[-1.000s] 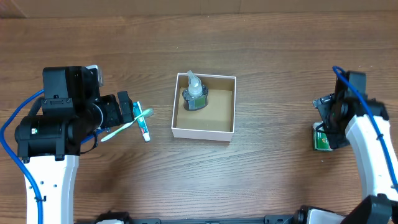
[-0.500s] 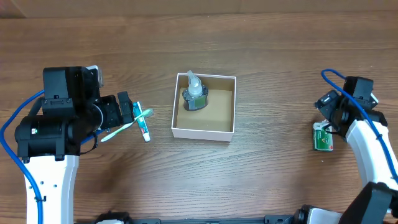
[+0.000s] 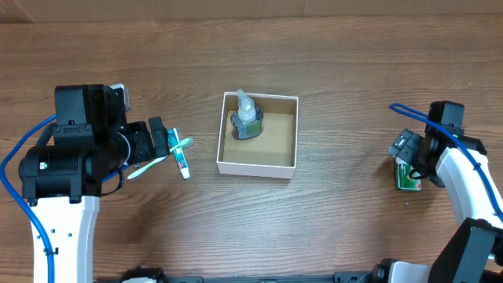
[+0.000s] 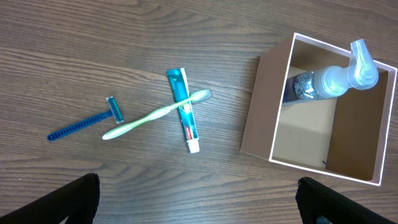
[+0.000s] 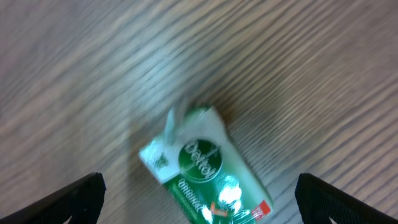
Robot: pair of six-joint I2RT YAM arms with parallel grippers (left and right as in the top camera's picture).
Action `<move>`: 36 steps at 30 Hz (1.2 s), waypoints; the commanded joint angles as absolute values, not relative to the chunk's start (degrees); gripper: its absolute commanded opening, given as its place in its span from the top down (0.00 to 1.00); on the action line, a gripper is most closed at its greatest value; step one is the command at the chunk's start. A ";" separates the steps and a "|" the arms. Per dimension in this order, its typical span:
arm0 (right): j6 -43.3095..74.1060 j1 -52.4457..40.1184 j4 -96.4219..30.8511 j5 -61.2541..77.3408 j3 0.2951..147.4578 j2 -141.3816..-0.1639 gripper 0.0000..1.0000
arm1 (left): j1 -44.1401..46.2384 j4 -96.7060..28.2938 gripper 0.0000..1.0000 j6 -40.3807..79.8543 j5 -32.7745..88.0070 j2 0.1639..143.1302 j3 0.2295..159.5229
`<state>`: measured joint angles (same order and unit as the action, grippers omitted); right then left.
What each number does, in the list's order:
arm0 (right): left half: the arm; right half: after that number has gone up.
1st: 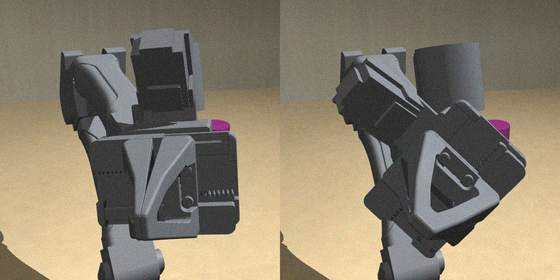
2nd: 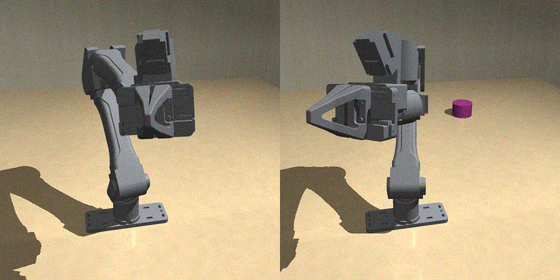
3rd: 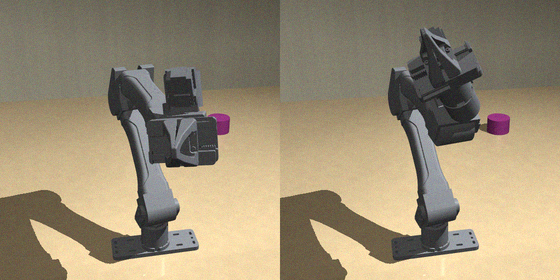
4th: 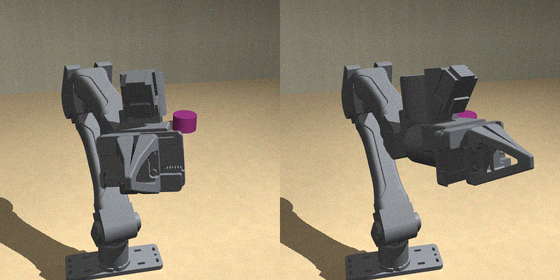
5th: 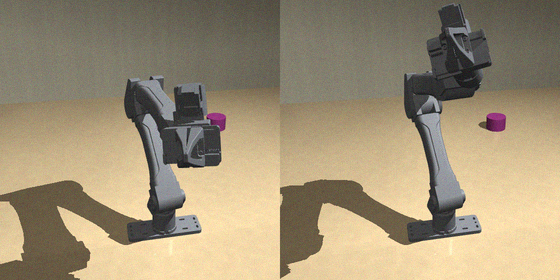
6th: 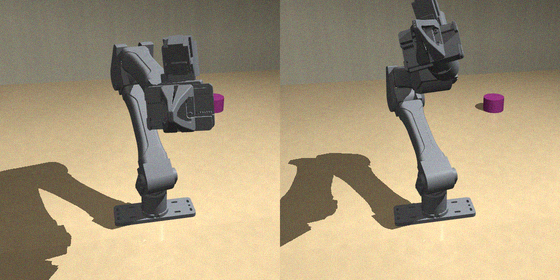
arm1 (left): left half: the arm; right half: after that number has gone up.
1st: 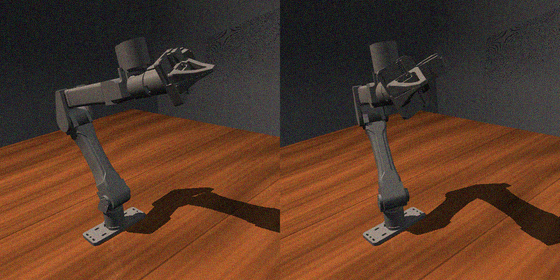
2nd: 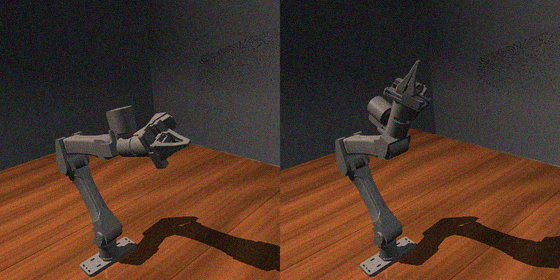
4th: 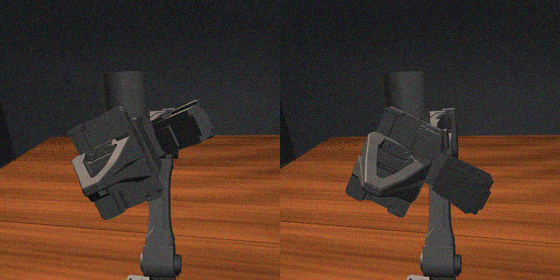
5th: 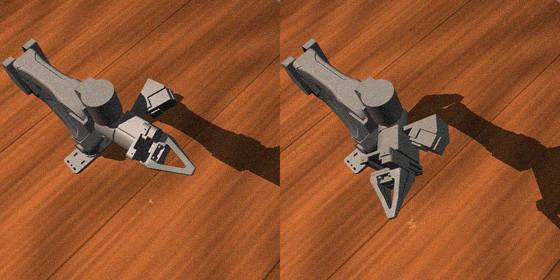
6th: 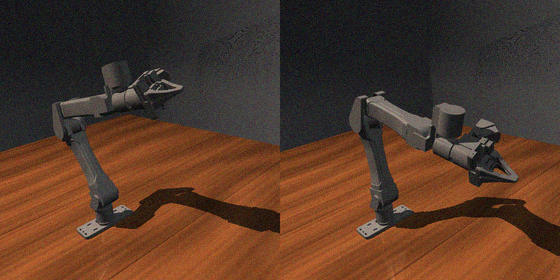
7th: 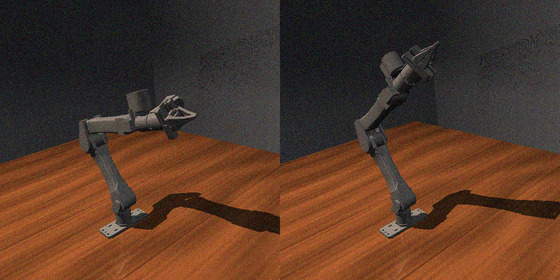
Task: Pack container
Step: 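Grasp the green Dettol soap bar with the right gripper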
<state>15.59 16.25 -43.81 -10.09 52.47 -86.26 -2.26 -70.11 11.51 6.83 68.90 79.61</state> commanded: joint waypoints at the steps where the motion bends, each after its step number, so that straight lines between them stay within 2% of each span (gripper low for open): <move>1: 5.50 16.64 -46.98 -5.91 52.47 -85.95 0.00 | -2.46 -70.17 0.00 11.00 6.42 68.88 80.95; 10: 5.56 17.19 -49.89 -7.40 53.63 -85.86 0.00 | -2.46 -70.28 0.00 8.95 5.89 68.88 80.95; 15: 5.43 22.06 -49.63 -4.80 53.58 -87.26 0.00 | -2.46 -70.24 0.00 8.95 5.76 68.88 80.95; 19: 0.45 24.80 -49.01 -0.45 53.58 -90.13 0.00 | -2.46 -70.24 0.00 8.97 5.76 68.88 80.95; 36: -5.87 24.34 -47.77 1.85 53.58 -100.20 0.03 | -2.46 -70.06 0.00 9.02 5.78 68.88 80.95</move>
<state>-4.86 24.64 -48.49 -0.49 52.58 -97.71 -2.26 -70.26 10.28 6.22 68.90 79.61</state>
